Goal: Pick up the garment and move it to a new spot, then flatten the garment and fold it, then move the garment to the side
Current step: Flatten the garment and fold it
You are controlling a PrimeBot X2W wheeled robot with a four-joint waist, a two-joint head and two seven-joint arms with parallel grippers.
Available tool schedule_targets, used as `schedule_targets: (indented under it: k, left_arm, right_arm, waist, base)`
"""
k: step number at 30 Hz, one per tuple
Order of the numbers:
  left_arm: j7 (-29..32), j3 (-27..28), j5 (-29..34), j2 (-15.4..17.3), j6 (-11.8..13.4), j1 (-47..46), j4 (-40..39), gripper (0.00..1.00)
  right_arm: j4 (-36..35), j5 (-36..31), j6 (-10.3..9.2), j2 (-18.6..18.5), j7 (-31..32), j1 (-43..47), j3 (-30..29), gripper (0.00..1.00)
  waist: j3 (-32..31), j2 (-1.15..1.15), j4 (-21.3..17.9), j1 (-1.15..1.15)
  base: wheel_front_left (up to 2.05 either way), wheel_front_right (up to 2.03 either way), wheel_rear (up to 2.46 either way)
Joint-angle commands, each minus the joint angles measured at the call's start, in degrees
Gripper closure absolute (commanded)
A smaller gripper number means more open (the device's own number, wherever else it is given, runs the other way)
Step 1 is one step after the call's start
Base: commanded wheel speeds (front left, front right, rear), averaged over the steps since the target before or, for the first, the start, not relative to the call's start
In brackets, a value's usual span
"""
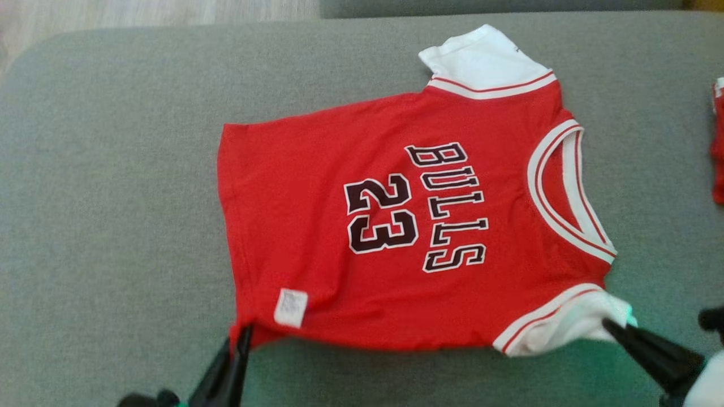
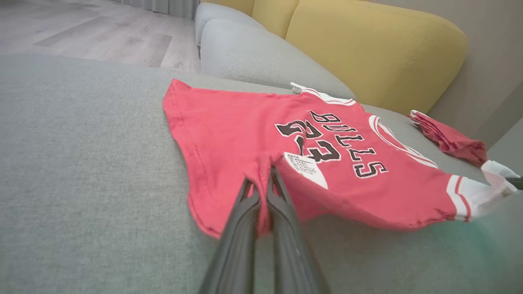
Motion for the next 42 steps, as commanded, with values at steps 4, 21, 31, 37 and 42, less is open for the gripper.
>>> schedule_targets:
  k: [4, 21, 31, 37, 42]
  left_arm:
    - [1.80, 3.06, -3.61, 1.17, -0.52, -7.59, -0.93, 1.00]
    - [10.07, -0.31, -6.84, -0.06, -0.14, -17.91, 9.42, 0.00]
    - [10.75, -0.12, -9.27, -0.71, 2.37, -11.55, 6.34, 0.00]
    - [11.94, -1.63, -9.08, -1.08, 1.78, -14.23, 10.08, 0.00]
    - [12.51, -2.99, -9.89, -1.46, 0.91, -15.86, 11.88, 0.00]
  right_arm:
    - [-1.28, 3.69, 0.43, -4.88, 4.09, -9.55, 0.63, 1.00]
    - [13.57, 3.24, 0.43, -0.91, 5.04, -31.66, 9.05, 0.00]
    - [15.39, 5.51, 0.43, 1.27, 9.45, -23.73, 4.95, 0.00]
    - [15.12, 4.30, 0.43, 4.23, 14.70, -25.03, 6.33, 0.00]
    - [14.87, 3.35, 0.43, 4.90, 18.10, -25.75, 7.40, 0.00]
  waist:
    - [2.56, -0.01, 0.88, 0.00]
    - [5.60, -0.01, 1.83, 0.00]
    - [5.53, -0.01, 0.45, 0.00]
    - [6.53, -0.01, 0.76, 0.00]
    - [6.84, -0.01, 1.10, 0.00]
  base:
    - [0.00, 0.00, 0.00]
    - [0.00, 0.00, 0.00]
    - [0.00, 0.00, 0.00]
    - [0.00, 0.00, 0.00]
    - [0.00, 0.00, 0.00]
